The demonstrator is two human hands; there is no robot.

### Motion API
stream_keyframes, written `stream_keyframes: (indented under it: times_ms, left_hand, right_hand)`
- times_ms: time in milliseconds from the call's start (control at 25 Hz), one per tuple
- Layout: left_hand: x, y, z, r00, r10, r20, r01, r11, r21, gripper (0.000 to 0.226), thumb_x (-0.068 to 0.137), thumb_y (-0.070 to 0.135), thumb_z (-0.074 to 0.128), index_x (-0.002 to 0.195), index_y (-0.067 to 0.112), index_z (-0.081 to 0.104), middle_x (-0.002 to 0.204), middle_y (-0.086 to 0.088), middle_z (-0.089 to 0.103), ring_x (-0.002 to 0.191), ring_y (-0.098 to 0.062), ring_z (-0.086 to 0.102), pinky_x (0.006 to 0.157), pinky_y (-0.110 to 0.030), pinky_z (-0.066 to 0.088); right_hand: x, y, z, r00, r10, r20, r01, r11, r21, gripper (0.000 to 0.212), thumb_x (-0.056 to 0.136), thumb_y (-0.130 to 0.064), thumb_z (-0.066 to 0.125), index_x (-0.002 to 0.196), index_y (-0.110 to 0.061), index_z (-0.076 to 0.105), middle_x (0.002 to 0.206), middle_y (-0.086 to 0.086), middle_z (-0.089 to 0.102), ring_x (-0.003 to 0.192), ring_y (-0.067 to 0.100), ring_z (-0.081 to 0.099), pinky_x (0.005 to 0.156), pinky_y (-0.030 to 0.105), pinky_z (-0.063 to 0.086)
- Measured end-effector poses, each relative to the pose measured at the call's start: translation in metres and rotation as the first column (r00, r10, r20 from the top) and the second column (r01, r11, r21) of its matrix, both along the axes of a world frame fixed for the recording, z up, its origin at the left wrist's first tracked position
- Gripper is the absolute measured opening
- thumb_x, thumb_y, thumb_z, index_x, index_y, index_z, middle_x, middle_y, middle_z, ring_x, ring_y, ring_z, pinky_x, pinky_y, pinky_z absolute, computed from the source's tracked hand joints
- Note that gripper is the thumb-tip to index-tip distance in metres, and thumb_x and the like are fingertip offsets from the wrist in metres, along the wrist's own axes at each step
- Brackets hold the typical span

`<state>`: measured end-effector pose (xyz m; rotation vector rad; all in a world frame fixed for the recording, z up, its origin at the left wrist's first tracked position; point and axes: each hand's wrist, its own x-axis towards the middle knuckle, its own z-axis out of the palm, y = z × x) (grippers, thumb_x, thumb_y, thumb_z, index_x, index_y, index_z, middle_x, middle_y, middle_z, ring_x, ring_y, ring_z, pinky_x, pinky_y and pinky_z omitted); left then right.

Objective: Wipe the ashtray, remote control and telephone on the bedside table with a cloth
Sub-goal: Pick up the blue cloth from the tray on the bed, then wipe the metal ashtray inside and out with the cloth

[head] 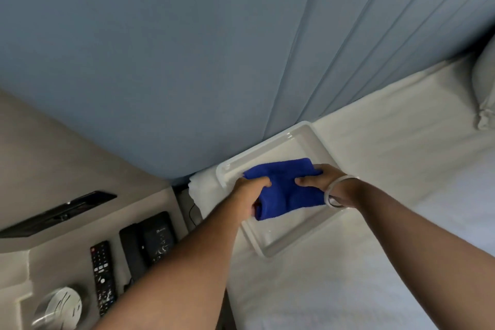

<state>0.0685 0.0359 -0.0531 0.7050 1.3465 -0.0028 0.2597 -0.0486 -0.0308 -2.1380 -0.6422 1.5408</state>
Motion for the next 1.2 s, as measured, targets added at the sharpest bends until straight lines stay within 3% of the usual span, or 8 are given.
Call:
stream_keyframes:
  times_ms: [160, 320, 440, 520, 680, 840, 1000, 1200]
  left_hand:
    - [-0.08, 0.034, 0.047, 0.924, -0.071, 0.377, 0.087, 0.996, -0.026, 0.039, 0.084, 0.024, 0.074, 0.122, 0.015, 0.069, 0.122, -0.008, 0.073, 0.113, -0.025, 0.068, 0.099, -0.041, 0.054]
    - [-0.213, 0.047, 0.041, 0.923, -0.035, 0.383, 0.042, 0.999, -0.01, 0.031, 0.083, 0.024, 0.077, 0.112, 0.014, 0.074, 0.118, -0.01, 0.074, 0.108, -0.024, 0.071, 0.083, -0.033, 0.06]
    - [-0.333, 0.028, -0.006, 0.98, 0.158, 0.119, -0.168, 0.983, 0.077, 0.011, 0.094, 0.014, 0.065, 0.103, 0.018, 0.07, 0.099, -0.006, 0.072, 0.08, -0.018, 0.068, 0.073, -0.03, 0.05]
    - [-0.42, 0.009, -0.044, 0.92, 0.348, -0.18, -0.318, 0.932, 0.176, 0.018, 0.095, 0.005, 0.059, 0.11, 0.011, 0.068, 0.085, -0.01, 0.071, 0.066, -0.017, 0.067, 0.063, -0.028, 0.05]
    - [-0.566, -0.028, -0.118, 0.699, 0.328, -0.636, -0.269, 0.944, 0.19, 0.035, 0.082, 0.016, 0.071, 0.1, -0.014, 0.068, 0.101, -0.038, 0.069, 0.096, -0.046, 0.069, 0.072, -0.046, 0.052]
    - [-0.609, -0.038, -0.173, 0.727, 0.445, -0.523, -0.433, 0.888, 0.154, 0.046, 0.079, 0.029, 0.082, 0.107, -0.005, 0.069, 0.089, -0.018, 0.066, 0.08, -0.03, 0.064, 0.067, -0.037, 0.055]
    - [-0.602, -0.023, -0.198, 0.809, 0.319, -0.494, -0.242, 0.946, 0.215, 0.029, 0.076, 0.012, 0.078, 0.102, 0.0, 0.075, 0.098, -0.023, 0.076, 0.09, -0.036, 0.074, 0.078, -0.047, 0.062]
    - [-0.6, -0.01, -0.117, 0.851, 0.498, -0.166, -0.488, 0.867, 0.102, 0.003, 0.082, 0.003, 0.068, 0.085, 0.005, 0.067, 0.082, -0.016, 0.064, 0.063, -0.022, 0.064, 0.061, -0.036, 0.06]
  right_hand:
    - [-0.048, -0.018, 0.056, 0.871, -0.181, -0.457, 0.27, 0.953, 0.139, 0.039, 0.074, -0.033, 0.076, 0.109, -0.018, 0.069, 0.112, 0.01, 0.071, 0.105, 0.029, 0.066, 0.079, 0.038, 0.056]
    - [-0.154, -0.017, 0.064, 0.807, -0.153, -0.571, 0.282, 0.949, 0.144, 0.034, 0.08, -0.023, 0.073, 0.111, -0.013, 0.068, 0.113, 0.011, 0.071, 0.104, 0.028, 0.067, 0.073, 0.031, 0.057]
    - [-0.269, -0.001, 0.036, 0.879, -0.172, -0.445, 0.225, 0.972, 0.068, 0.015, 0.086, -0.011, 0.067, 0.101, -0.01, 0.069, 0.104, 0.016, 0.073, 0.092, 0.027, 0.071, 0.072, 0.035, 0.057]
    - [-0.345, 0.005, 0.011, 0.934, -0.156, -0.32, 0.163, 0.987, -0.006, 0.006, 0.086, -0.011, 0.067, 0.087, -0.016, 0.068, 0.092, 0.014, 0.073, 0.078, 0.025, 0.07, 0.066, 0.033, 0.055]
    - [-0.447, 0.004, -0.036, 0.974, -0.167, -0.15, 0.159, 0.985, -0.066, 0.009, 0.085, -0.013, 0.067, 0.083, -0.022, 0.064, 0.079, 0.008, 0.066, 0.075, 0.028, 0.063, 0.068, 0.034, 0.051]
    - [-0.501, -0.001, -0.057, 0.979, -0.184, -0.093, 0.178, 0.981, -0.073, 0.008, 0.082, -0.021, 0.07, 0.085, -0.025, 0.064, 0.086, 0.01, 0.07, 0.085, 0.036, 0.067, 0.081, 0.054, 0.054]
    - [-0.533, 0.002, -0.03, 0.982, -0.179, -0.061, 0.178, 0.984, -0.014, 0.015, 0.081, -0.022, 0.072, 0.092, -0.025, 0.062, 0.095, 0.01, 0.07, 0.089, 0.037, 0.066, 0.081, 0.058, 0.054]
    - [-0.575, 0.014, 0.073, 0.987, 0.025, 0.156, -0.059, 0.975, 0.213, 0.005, 0.088, -0.025, 0.064, 0.085, -0.028, 0.061, 0.087, 0.008, 0.069, 0.074, 0.023, 0.067, 0.061, 0.032, 0.055]
